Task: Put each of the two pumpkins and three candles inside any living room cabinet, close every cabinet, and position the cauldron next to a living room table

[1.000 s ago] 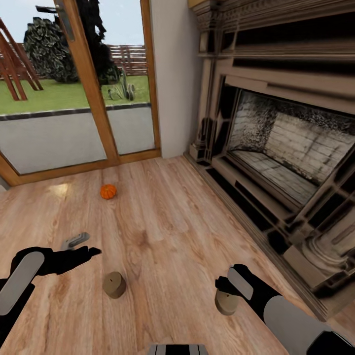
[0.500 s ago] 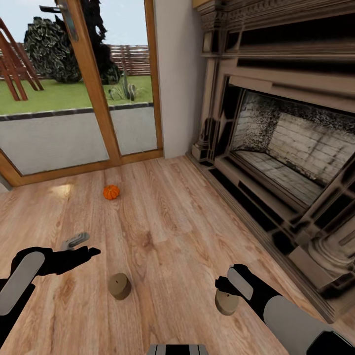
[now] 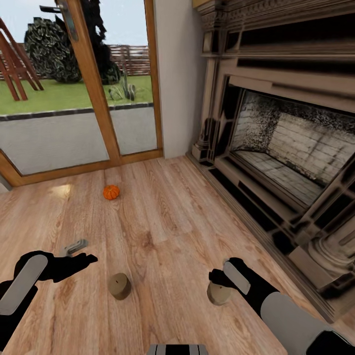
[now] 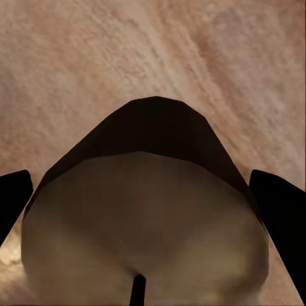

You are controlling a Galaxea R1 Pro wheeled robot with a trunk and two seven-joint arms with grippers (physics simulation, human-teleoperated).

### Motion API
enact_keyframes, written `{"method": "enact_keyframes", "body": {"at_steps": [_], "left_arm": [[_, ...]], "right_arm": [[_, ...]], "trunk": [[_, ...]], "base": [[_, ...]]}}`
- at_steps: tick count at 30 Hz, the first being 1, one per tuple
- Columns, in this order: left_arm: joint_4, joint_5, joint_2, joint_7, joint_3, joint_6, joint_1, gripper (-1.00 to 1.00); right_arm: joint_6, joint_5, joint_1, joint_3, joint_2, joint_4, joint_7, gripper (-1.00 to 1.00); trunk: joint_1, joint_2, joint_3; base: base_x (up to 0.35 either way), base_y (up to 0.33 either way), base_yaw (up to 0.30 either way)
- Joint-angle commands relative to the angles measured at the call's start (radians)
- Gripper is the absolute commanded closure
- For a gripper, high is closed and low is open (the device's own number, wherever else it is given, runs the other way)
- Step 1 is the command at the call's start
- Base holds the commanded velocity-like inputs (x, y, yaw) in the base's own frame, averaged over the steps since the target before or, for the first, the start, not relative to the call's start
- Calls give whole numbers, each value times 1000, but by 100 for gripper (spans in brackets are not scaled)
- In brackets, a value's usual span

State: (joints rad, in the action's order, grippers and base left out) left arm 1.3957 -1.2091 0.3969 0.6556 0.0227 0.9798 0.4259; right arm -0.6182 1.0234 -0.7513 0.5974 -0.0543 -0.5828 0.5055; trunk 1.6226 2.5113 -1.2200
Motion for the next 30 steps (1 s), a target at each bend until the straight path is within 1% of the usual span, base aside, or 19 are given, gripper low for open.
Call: {"method": "enact_keyframes", "body": {"at_steps": [1, 6, 23, 27, 30], "left_arm": [[1, -10, 1, 10, 1, 0, 1, -100], [3, -10, -1, 9, 0, 0, 1, -100], [15, -15, -3, -4, 7, 0, 1, -100], [5, -13, -12, -5, 6, 0, 1, -100], [8, -14, -13, -6, -1, -1, 1, -100]], "right_arm": [[-14, 9, -8, 8, -1, -11, 10, 100], [-30, 12, -24, 7, -1, -25, 11, 100], [-28, 12, -39, 3, -6, -43, 3, 100], [-28, 7, -44, 4, -2, -44, 3, 100], [-28, 4, -45, 4, -1, -45, 4, 100]], "trunk": [[0, 0, -1], [0, 0, -1], [0, 0, -1], [0, 0, -1], [0, 0, -1]], "base": [[0, 0, 0], [0, 0, 0], [0, 0, 0], [0, 0, 0], [0, 0, 0]]}}
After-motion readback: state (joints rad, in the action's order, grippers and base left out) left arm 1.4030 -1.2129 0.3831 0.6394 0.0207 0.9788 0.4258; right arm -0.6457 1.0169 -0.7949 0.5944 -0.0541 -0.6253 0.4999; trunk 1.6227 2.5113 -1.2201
